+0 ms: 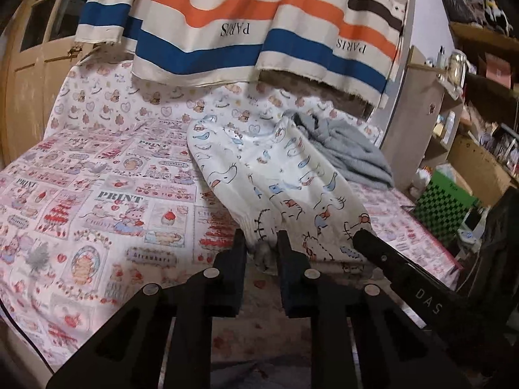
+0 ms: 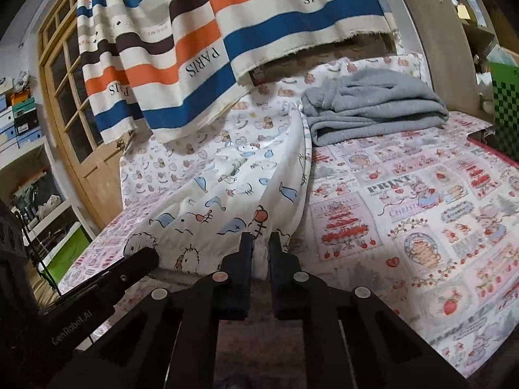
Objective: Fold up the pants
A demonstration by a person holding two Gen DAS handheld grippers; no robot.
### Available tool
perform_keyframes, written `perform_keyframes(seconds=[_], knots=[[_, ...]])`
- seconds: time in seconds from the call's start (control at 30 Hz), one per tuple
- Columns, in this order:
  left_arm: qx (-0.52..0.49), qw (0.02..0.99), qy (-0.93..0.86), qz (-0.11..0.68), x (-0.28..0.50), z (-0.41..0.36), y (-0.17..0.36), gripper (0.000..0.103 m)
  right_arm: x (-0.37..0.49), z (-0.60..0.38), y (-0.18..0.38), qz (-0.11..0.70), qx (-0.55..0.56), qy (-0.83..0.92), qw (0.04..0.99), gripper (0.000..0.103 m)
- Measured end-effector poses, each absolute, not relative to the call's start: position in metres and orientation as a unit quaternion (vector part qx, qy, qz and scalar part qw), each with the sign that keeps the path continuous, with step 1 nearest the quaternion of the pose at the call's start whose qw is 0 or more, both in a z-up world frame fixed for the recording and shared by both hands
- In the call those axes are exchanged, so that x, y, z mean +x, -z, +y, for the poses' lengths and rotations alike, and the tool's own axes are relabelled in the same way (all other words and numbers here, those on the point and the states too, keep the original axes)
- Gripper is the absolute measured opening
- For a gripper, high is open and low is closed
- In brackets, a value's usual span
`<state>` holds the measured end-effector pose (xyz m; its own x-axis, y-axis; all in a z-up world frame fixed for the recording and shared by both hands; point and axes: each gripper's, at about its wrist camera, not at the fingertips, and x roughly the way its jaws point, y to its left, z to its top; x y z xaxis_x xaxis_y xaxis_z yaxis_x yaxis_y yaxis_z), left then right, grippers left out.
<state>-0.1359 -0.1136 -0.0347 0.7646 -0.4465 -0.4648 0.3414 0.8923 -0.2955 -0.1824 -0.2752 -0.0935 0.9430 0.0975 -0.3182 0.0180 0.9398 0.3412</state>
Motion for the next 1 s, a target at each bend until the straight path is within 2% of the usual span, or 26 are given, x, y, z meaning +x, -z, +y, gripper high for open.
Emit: perform_keyframes(seconds=[0.13, 0.4, 0.5, 0.57, 0.63, 0.73, 0.8, 0.83, 0.87, 0.97, 1.0], knots=[[-0.099, 0.933, 0.219, 0.269, -0.151, -0.111, 0.028, 0.017, -0.207, -0.274, 0.081, 0.148, 0.173, -0.023, 0.973, 0.009], [-0.079, 0.927, 0.216, 0.296, -0.154, -0.115, 0.047, 0.024, -0.207, -0.279, 0.103, 0.190, 0.187, -0.013, 0.964, 0.010], [-0.057, 0.937, 0.201, 0.281, -0.161, -0.113, 0.046, 0.034, -0.206, -0.285, 0.105, 0.199, 0.186, -0.009, 0.962, 0.011], [-0.040, 0.949, 0.175, 0.259, -0.165, -0.107, 0.041, 0.047, -0.206, -0.289, 0.103, 0.190, 0.182, 0.001, 0.965, 0.016], [-0.039, 0.953, 0.166, 0.249, -0.162, -0.099, 0.035, 0.049, -0.207, -0.296, 0.098, 0.179, 0.175, 0.016, 0.968, 0.021], [-0.028, 0.961, 0.146, 0.231, -0.156, -0.090, 0.028, 0.052, -0.206, -0.308, 0.090, 0.167, 0.169, 0.030, 0.971, 0.022], [-0.013, 0.967, 0.130, 0.217, -0.150, -0.084, 0.022, 0.057, -0.203, -0.316, 0.083, 0.161, 0.163, 0.031, 0.973, 0.023], [-0.008, 0.969, 0.126, 0.213, -0.146, -0.082, 0.018, 0.064, -0.201, -0.319, 0.080, 0.159, 0.158, 0.031, 0.974, 0.025], [-0.004, 0.970, 0.123, 0.208, -0.141, -0.079, 0.014, 0.072, -0.199, -0.324, 0.075, 0.154, 0.148, 0.030, 0.976, 0.029], [0.004, 0.973, 0.126, 0.195, -0.124, -0.070, -0.001, 0.082, -0.190, -0.337, 0.060, 0.146, 0.127, 0.013, 0.981, 0.047], [0.009, 0.973, 0.127, 0.191, -0.114, -0.067, -0.008, 0.085, -0.185, -0.343, 0.054, 0.142, 0.120, 0.006, 0.983, 0.049]])
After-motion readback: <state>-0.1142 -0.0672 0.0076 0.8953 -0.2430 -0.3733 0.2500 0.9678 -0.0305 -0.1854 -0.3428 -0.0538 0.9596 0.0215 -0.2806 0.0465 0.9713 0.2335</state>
